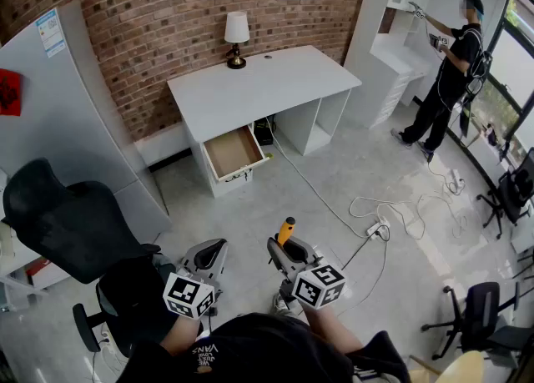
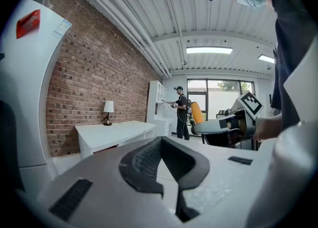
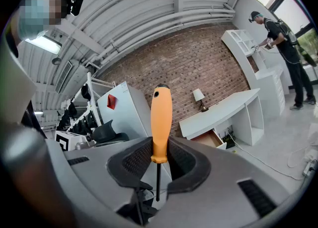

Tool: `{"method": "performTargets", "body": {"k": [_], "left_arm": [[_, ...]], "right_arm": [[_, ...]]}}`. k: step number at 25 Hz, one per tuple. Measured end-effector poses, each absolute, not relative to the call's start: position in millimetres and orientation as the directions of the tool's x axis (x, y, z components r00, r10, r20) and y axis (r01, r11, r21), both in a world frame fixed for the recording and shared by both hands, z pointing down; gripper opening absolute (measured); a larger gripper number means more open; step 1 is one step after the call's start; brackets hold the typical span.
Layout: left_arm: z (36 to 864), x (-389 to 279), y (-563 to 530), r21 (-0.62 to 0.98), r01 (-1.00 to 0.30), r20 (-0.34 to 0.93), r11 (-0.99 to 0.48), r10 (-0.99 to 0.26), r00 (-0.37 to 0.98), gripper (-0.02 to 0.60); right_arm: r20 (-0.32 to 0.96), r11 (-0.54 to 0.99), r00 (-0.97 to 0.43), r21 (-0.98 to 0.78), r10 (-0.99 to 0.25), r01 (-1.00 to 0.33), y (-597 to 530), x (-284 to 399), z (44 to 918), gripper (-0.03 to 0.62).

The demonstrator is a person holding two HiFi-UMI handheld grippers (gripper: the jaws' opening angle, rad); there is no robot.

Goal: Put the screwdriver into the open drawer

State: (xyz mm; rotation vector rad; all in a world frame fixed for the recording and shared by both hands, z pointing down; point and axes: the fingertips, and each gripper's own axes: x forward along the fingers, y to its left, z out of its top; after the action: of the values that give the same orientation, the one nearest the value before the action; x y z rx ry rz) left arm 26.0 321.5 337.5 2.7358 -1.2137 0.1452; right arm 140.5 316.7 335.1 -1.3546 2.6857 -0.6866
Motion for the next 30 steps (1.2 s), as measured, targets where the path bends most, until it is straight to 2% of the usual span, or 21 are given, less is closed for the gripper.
{"method": "performTargets", "body": {"k": [12, 30], "left_arm": [[338, 68, 297, 0.098, -0.751, 0.133, -0.653, -0.739, 0.66, 0.008], [360, 146, 254, 0.122, -0.821, 0.158, -0.558, -0.805, 0.571, 0.008]], "right_arm": [[0.123, 0.561, -0.649, -0.402, -0.75, -0.724, 291, 172, 334, 0.081], [0.124, 0.64, -0.729, -0.396, -0.673, -0.658, 235, 242, 346, 0.082]]}}
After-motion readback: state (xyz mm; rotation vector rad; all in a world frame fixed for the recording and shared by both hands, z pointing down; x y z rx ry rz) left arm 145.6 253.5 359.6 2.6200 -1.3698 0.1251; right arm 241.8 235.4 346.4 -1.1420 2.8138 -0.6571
